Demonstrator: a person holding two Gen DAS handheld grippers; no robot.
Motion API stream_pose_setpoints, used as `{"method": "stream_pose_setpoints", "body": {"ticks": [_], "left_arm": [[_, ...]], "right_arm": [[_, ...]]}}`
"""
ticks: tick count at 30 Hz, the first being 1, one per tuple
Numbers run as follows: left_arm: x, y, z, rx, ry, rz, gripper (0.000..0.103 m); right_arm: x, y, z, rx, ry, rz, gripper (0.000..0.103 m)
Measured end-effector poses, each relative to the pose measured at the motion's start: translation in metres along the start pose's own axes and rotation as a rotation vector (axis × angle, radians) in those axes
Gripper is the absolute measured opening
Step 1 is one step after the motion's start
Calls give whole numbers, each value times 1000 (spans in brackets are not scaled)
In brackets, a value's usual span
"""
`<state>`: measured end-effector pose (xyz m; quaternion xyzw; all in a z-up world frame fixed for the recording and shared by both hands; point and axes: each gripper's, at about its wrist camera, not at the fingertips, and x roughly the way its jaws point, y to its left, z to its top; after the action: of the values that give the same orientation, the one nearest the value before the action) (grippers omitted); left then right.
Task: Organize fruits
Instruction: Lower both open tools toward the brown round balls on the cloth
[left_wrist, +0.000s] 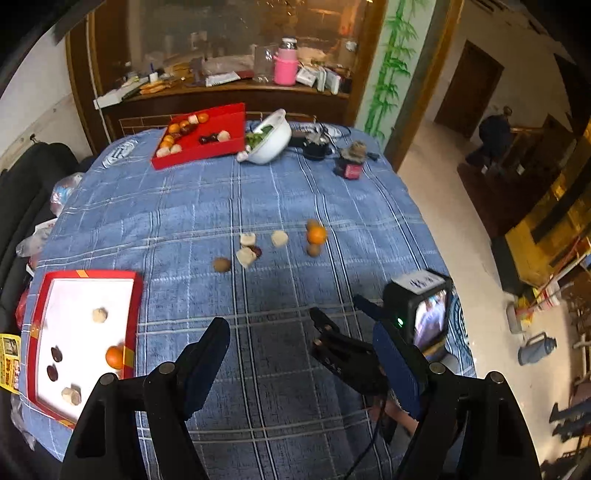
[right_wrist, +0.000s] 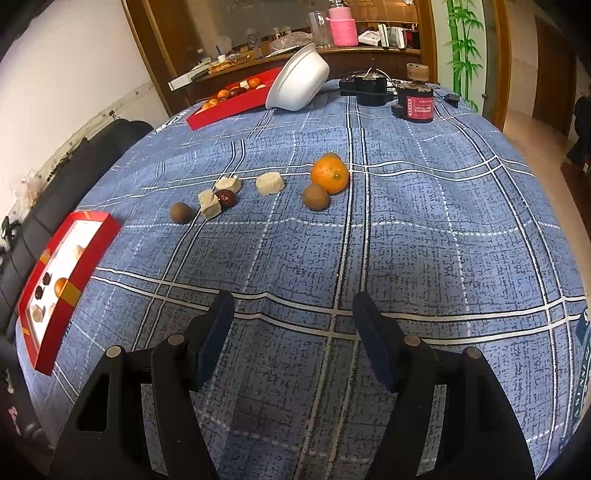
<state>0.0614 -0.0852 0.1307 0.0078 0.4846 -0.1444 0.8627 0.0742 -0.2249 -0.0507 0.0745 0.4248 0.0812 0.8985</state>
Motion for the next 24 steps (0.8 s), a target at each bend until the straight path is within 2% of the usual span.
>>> {"method": "stream_pose_setpoints", "body": {"ticks": [6, 10, 14, 19, 24], "left_arm": [[16, 25, -3, -50, -36, 44, 78], [51, 49, -12, -77, -51, 104, 79], [82, 67, -18, -102, -59, 190, 79], [111, 85, -20, -125, -78, 232, 79], [131, 99, -18, -144, -66, 249, 79]], "right_arm": [[-3, -2, 2, 4, -4, -11, 67], [-13, -7, 11, 20, -25, -35, 67], [-14, -11, 27, -26, -3, -66, 67], [5, -20, 45, -64, 20, -96, 66], [32, -10, 56, -119, 55, -73, 50]]}}
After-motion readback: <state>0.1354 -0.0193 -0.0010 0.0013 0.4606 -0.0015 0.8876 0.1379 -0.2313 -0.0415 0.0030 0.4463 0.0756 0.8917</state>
